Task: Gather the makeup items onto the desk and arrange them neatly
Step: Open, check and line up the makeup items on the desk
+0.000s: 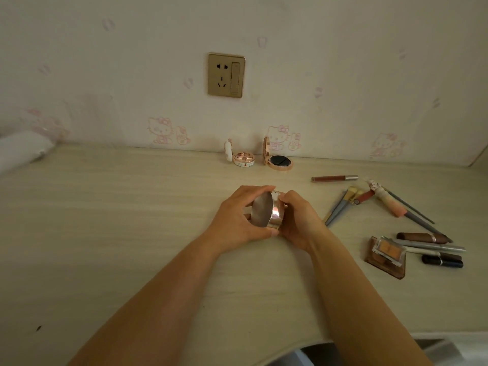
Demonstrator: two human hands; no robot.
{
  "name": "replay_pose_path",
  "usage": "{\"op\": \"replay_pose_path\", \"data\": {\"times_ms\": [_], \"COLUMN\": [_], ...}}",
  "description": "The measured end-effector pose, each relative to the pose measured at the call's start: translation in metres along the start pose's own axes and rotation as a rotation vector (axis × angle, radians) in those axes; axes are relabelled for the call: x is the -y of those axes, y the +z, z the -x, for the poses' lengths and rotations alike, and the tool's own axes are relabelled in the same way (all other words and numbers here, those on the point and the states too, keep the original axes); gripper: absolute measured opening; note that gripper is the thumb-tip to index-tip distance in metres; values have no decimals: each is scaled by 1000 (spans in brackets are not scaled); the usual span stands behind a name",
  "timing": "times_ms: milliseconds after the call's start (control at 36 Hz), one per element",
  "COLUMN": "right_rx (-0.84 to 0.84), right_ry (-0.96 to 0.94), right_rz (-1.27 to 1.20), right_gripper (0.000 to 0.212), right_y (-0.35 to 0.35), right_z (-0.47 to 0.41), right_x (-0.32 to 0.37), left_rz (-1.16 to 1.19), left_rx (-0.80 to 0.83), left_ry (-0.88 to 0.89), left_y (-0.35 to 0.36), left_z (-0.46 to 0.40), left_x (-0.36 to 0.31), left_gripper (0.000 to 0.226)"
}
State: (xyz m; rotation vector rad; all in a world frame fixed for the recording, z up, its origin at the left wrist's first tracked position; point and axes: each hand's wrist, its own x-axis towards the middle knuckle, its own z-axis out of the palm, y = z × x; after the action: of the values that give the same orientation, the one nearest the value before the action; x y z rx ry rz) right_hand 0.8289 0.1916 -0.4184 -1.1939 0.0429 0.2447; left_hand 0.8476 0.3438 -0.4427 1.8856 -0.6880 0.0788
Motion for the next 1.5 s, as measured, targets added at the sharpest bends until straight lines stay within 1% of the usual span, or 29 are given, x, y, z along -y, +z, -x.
{"op": "replay_pose_path", "data": {"times_ms": [139, 306, 417, 556, 667, 722, 833, 972, 1111, 1278, 1389, 1500], "right_rx": [-82, -173, -206, -254, -327, -335, -304, -294, -343, -399, -391, -399], "right_ry": [-35, -63, -78, -82, -75, -75, -85, -34, -63, -57, -45, -33], "right_rz": [81, 257, 296, 258, 208, 158, 73, -59, -124, -128, -146, -145], "right_gripper": [23, 37, 41, 36, 36, 34, 23, 24, 22, 28, 30, 28], "right_y": [1, 5, 5, 6, 10, 10, 5, 5, 5, 5, 5, 5], "right_z": [-4, -11, -11, -9, -7, -6, -6, -6, -8, -12, -12, -12], "right_x": [-4, -13, -15, -13, -11, -11, -9, -7, -8, -9, -8, -10], "left_rz": [-7, 23, 2, 22, 63, 78, 129, 222, 304, 385, 457, 498], "left_rx": [-18, -66, -86, -98, -120, -136, -147, -160, -187, -233, -250, -257], "left_ry": [-7, -13, 0, -28, -53, -58, -81, -105, -123, -150, -190, -182], "left_y": [0, 1, 3, 3, 4, 3, 2, 1, -1, -3, -7, -7], "left_z": [-1, -2, -2, -2, -3, -4, -3, -3, -3, -3, -4, -4], "left_x": [0, 3, 3, 4, 4, 4, 3, 2, 1, 1, 3, 4], "left_gripper": [78, 78, 78, 79, 79, 78, 76, 74, 73, 71, 74, 73]}}
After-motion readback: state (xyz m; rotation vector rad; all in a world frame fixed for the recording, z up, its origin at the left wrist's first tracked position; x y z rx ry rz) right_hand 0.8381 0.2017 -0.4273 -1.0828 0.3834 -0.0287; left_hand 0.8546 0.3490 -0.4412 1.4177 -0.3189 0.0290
